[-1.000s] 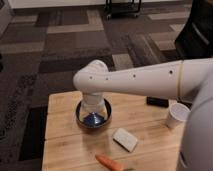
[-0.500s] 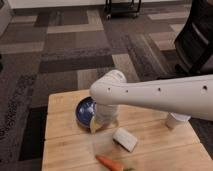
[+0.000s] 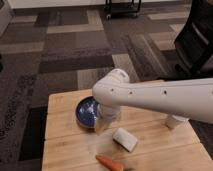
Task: Wipe the white sponge on the table
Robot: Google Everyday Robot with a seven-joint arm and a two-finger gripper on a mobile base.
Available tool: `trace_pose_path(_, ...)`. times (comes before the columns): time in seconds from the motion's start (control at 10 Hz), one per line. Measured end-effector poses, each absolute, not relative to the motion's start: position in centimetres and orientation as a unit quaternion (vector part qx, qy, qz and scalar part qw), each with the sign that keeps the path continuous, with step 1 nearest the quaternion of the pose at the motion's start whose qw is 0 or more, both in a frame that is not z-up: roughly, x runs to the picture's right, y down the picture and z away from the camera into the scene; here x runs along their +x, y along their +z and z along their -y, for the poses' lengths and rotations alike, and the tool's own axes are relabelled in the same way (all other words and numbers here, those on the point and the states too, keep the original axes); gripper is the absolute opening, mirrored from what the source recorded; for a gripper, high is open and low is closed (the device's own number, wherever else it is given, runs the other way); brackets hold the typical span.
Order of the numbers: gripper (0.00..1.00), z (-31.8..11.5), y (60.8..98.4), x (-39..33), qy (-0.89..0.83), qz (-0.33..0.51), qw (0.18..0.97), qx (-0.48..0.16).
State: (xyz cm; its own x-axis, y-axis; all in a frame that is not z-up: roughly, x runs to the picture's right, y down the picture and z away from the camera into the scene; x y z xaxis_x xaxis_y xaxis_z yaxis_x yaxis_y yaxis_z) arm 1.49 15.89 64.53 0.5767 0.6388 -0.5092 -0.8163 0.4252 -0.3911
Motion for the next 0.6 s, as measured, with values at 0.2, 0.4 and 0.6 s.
trace_pose_path(0.2,0.65,-15.9,64.5,1.5,0.438,-0.143,0.832,-0.31)
trace_pose_path(0.4,0.65,-16.0,64.9,2.0,0.429,-0.145,0.837,-0.307)
trace_pose_path(0.6,0.65,-16.0,65.3,3.3,0.428,-0.143,0.84,-0.302)
